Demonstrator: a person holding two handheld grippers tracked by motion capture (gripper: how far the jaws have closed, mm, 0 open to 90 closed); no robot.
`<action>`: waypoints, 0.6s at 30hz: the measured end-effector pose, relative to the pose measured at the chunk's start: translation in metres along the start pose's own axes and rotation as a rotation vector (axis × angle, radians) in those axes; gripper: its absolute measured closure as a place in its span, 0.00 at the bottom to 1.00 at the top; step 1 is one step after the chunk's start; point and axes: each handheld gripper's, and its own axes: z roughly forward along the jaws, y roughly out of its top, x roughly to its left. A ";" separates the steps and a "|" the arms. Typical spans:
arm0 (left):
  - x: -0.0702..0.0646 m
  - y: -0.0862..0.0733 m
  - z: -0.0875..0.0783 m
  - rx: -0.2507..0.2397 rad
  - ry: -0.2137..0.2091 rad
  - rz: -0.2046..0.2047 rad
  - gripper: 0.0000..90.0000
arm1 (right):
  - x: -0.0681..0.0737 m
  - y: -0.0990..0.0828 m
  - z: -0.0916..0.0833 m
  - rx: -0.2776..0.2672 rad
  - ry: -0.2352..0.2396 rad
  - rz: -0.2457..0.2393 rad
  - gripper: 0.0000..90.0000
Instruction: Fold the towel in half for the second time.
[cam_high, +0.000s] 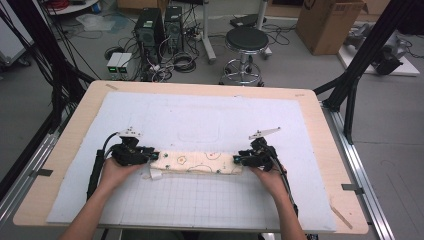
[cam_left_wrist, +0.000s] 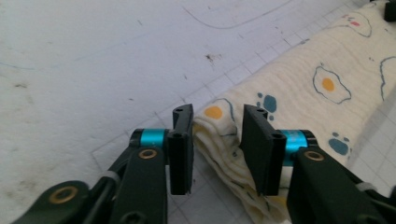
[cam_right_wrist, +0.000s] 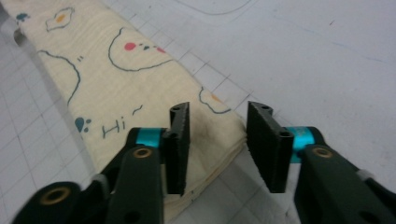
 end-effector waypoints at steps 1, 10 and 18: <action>0.000 0.000 0.001 0.010 -0.001 0.003 0.76 | 0.000 0.000 0.001 0.004 0.012 -0.003 0.77; 0.001 0.002 -0.001 -0.044 0.021 -0.013 0.90 | 0.001 0.003 -0.003 -0.022 0.028 -0.006 0.91; 0.006 0.012 -0.003 -0.095 0.056 -0.033 0.90 | -0.002 0.019 -0.005 -0.046 -0.026 0.000 0.91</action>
